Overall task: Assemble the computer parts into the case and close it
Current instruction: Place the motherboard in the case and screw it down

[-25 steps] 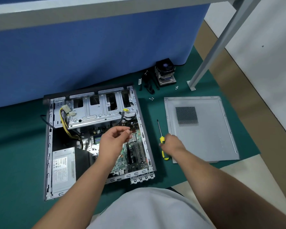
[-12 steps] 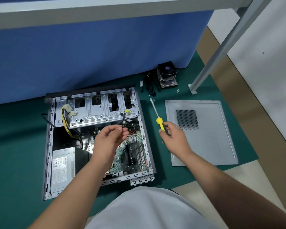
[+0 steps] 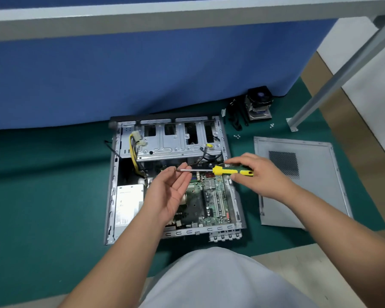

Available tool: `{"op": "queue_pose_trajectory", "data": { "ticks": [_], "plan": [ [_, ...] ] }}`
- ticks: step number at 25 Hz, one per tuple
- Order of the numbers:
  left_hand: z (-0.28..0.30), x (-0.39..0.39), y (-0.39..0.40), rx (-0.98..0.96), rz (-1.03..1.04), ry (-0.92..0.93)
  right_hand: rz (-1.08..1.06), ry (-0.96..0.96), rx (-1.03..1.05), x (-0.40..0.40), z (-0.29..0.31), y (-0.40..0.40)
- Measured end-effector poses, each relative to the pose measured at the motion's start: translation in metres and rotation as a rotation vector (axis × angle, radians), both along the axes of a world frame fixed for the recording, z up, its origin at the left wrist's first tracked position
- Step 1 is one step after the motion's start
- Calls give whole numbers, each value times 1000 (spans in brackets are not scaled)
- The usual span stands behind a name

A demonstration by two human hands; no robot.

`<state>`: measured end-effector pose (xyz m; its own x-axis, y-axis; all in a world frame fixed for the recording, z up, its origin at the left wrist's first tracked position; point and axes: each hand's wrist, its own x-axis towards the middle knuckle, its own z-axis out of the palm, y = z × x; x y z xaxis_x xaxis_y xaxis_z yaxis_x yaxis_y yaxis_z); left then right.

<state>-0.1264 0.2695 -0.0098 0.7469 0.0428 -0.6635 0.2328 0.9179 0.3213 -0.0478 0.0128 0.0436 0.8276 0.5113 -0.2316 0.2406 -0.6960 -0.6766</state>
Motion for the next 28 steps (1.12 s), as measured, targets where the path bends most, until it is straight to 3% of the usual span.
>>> {"op": "queue_pose_trajectory", "data": {
  "ticks": [4,6,10,28],
  "plan": [
    [0,-13,25,-40,24,9,-365,202,448,-20,-9,28],
    [1,-19,36,-61,16,1,-496,225,571,-32,-17,45],
    [-1,-27,52,-94,15,-7,-565,214,577,-49,-22,67],
    [-2,-35,82,-176,23,-40,-513,108,499,-69,-13,95]
  ]
}}
